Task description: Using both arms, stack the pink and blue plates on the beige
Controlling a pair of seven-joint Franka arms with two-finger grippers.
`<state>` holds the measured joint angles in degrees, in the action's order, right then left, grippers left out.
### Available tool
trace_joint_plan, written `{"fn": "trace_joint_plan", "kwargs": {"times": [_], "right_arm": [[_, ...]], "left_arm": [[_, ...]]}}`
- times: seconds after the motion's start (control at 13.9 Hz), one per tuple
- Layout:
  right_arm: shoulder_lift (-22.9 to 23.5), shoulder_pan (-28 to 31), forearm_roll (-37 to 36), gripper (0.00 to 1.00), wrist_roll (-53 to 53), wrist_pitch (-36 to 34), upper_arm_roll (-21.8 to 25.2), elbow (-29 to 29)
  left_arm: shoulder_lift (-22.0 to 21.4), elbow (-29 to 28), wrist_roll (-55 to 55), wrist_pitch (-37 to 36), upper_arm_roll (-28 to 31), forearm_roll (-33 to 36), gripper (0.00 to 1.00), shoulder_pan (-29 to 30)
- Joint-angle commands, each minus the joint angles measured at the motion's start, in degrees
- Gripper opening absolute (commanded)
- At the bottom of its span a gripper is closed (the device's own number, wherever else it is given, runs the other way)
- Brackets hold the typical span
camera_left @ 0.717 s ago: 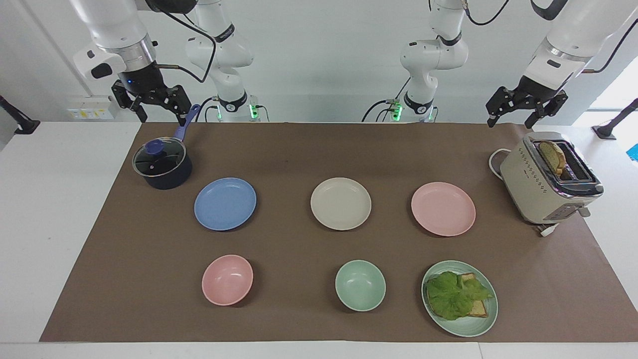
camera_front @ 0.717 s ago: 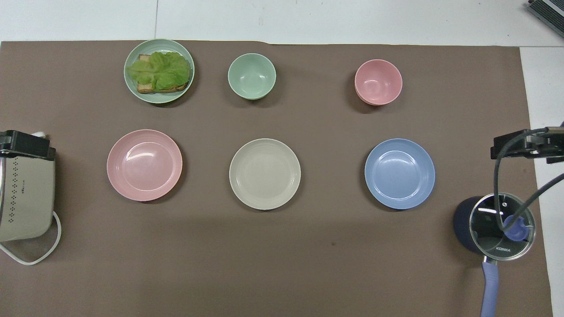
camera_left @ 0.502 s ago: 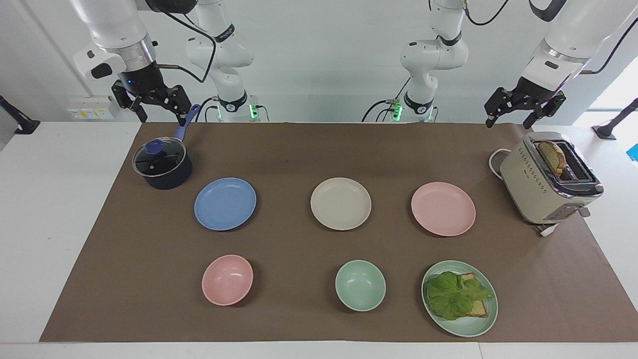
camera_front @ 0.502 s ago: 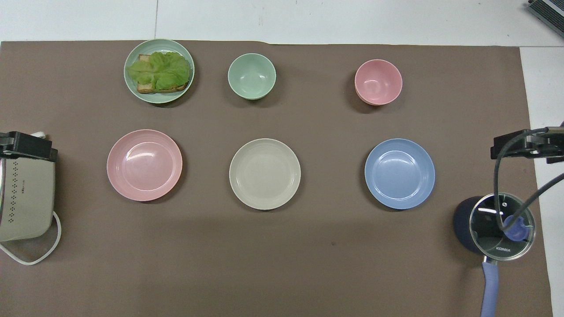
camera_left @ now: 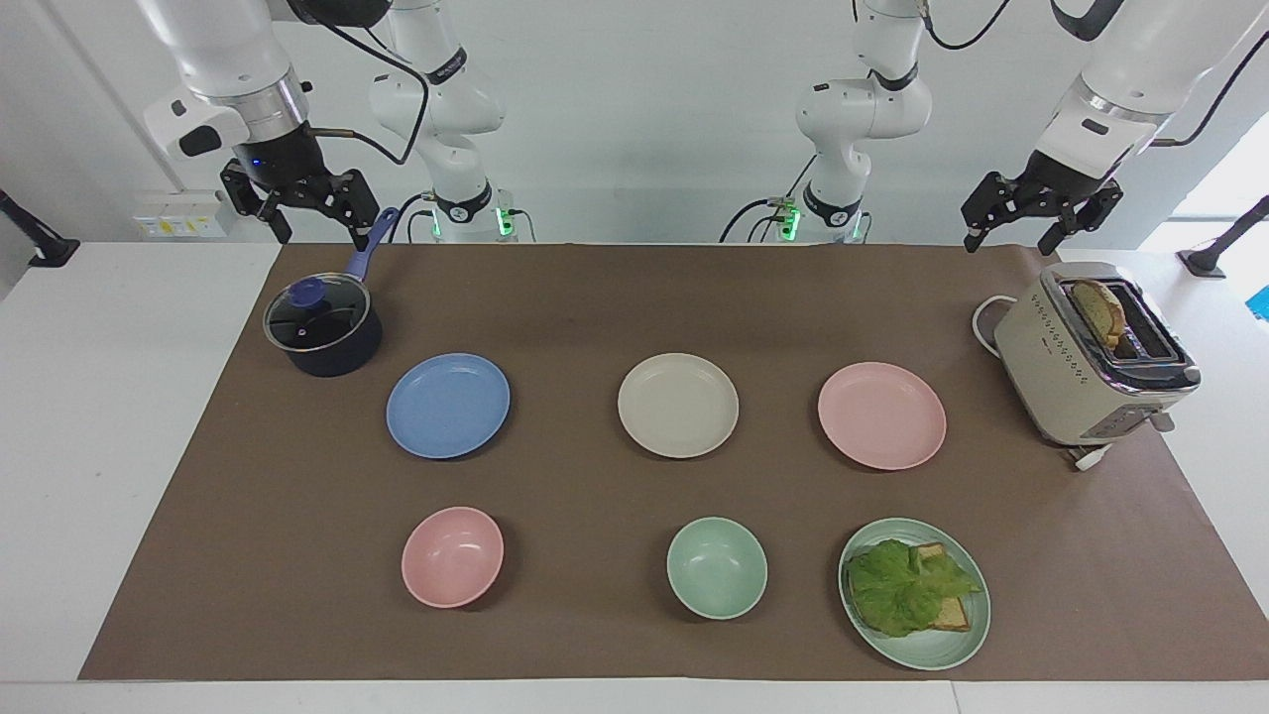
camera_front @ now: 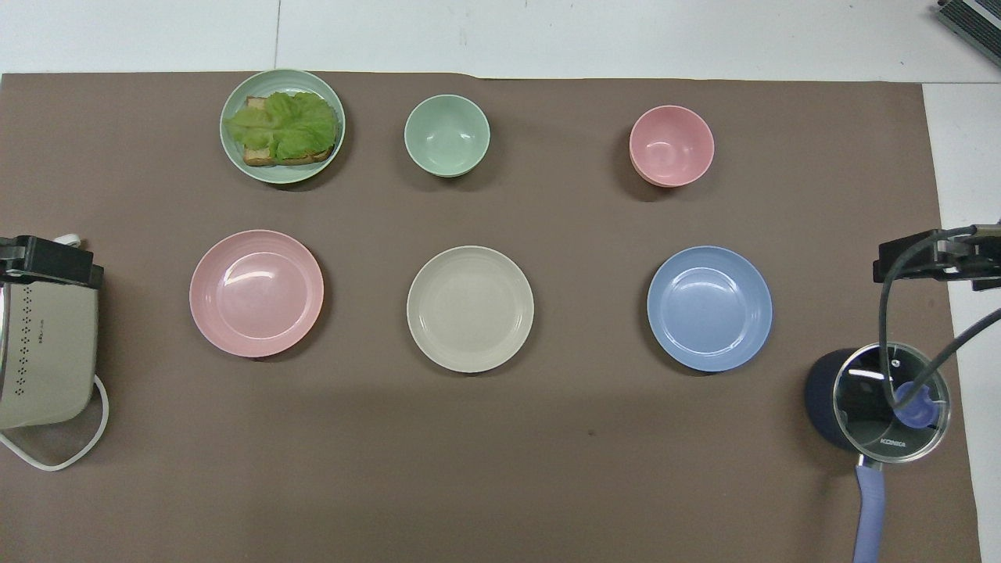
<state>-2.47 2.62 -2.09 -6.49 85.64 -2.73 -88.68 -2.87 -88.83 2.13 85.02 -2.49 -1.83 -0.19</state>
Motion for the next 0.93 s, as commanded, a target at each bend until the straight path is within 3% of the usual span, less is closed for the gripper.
{"fn": "trace_joint_plan", "kwargs": {"times": [0.0, 0.86], "right_arm": [[0.1, 0.8, 1.1, 1.00, 1.0, -0.4, -0.1, 0.3], [0.0, 0.7, 1.2, 1.00, 0.5, -0.4, -0.1, 0.2]], "left_arm": [[-1.7, -2.1, -0.5, 1.3, 0.2, -0.6, 1.00, -0.2], [-1.9, -3.4, -0.3, 1.6, 0.2, -0.6, 1.00, -0.2]]}}
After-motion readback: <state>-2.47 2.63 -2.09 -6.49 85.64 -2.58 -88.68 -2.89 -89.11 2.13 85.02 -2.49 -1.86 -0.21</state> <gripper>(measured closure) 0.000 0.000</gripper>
